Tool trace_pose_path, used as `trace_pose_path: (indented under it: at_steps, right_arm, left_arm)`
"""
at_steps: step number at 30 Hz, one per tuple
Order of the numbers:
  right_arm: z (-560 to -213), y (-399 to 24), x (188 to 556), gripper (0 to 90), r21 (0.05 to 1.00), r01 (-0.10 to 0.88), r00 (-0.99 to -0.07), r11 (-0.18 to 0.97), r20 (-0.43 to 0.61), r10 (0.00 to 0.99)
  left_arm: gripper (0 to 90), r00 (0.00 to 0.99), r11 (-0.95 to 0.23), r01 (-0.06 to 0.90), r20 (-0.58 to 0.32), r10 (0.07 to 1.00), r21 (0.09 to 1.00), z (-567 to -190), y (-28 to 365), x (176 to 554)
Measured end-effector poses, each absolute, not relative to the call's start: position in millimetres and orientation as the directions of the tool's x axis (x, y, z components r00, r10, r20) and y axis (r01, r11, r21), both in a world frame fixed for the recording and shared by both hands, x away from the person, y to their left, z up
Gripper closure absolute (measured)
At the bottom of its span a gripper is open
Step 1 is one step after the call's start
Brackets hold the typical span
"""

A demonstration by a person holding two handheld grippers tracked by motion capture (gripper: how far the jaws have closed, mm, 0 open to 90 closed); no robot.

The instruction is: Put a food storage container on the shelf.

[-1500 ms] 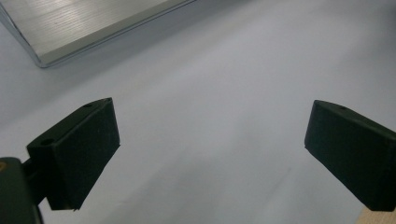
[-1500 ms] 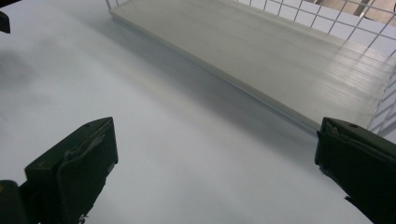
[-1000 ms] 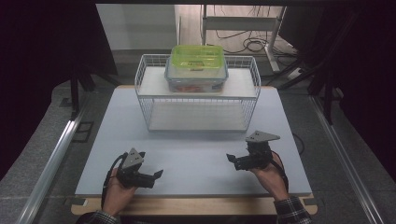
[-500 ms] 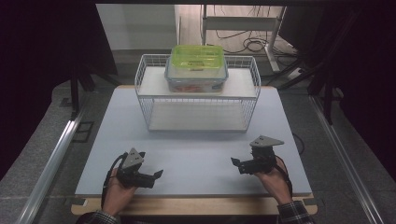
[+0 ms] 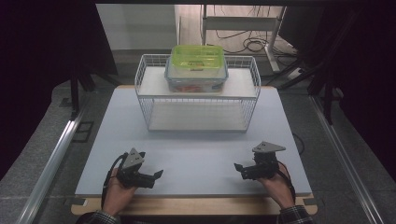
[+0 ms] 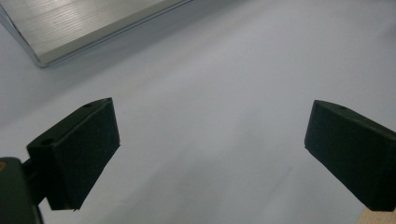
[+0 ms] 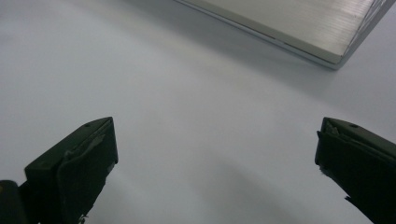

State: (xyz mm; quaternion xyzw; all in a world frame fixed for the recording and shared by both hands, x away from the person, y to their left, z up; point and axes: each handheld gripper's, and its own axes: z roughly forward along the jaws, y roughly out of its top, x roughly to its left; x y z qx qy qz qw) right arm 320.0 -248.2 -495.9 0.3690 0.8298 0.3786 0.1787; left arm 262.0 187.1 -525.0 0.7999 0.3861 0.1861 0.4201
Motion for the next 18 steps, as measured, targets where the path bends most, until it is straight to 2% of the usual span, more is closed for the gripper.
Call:
trace_pose_path:
  at_steps: [18]
  right_arm:
    - [-511, -252, 319, 0.0, 0.736, 0.503, -0.648, 0.454, -0.027, 0.761]
  left_arm:
    - [3.2, 0.637, -0.358, 0.463, -0.024, 0.770, 0.811, -526, 185, 263]
